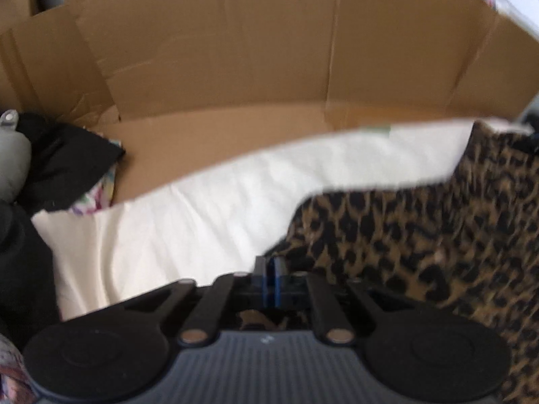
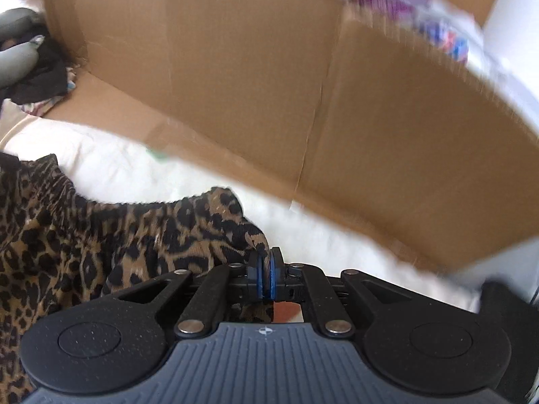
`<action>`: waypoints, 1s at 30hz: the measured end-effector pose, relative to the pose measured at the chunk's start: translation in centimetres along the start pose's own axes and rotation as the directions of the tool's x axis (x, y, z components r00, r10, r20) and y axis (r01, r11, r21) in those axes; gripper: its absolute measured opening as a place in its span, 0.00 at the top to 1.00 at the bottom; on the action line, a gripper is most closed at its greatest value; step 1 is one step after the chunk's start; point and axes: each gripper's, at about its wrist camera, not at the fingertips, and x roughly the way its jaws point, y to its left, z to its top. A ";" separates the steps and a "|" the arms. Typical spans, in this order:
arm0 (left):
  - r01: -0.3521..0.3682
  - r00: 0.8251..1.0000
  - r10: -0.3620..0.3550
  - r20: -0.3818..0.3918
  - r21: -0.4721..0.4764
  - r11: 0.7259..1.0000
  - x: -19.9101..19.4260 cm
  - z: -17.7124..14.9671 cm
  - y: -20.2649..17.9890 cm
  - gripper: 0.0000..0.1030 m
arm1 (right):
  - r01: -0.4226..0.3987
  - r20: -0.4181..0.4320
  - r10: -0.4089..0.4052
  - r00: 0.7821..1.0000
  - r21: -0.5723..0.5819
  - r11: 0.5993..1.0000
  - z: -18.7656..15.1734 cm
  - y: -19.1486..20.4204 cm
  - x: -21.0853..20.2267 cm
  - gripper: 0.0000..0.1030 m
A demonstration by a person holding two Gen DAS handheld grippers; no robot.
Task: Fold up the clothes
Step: 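Release the waistband from both grippers and lift them above the pants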
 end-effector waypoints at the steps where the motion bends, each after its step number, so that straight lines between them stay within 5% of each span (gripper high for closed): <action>1: -0.002 1.000 0.002 -0.017 0.005 1.000 0.2 -0.4 -0.2 0.89 | 0.011 -0.013 -0.011 1.000 0.006 1.000 -0.5 -0.1 0.1 0.92; 5: -0.023 0.999 0.024 -0.028 0.022 0.999 -0.7 -1.6 -0.4 0.86 | -0.034 -0.015 0.036 0.999 0.099 0.995 -2.4 -2.2 -1.4 0.75; 7: -0.021 1.000 0.021 -0.019 -0.001 1.000 -1.7 -1.9 -0.1 0.76 | -0.062 -0.030 0.067 0.997 0.145 0.987 -2.9 -3.6 -2.6 0.71; 13: -0.030 0.999 0.031 0.032 -0.032 0.999 -5.8 -1.3 -0.4 0.75 | -0.106 -0.065 0.121 0.991 0.206 0.973 -4.2 -5.2 -7.0 0.68; 21: -0.015 0.996 0.020 0.086 -0.052 0.999 -13.6 2.6 -0.8 0.71 | -0.180 0.007 0.185 0.983 0.258 0.949 -4.0 -6.0 -15.3 0.66; 30: -0.002 0.998 0.007 0.068 -0.074 0.997 -21.5 7.4 -2.3 0.66 | -0.303 0.030 0.305 0.952 0.225 0.926 -3.5 -6.7 -21.7 0.64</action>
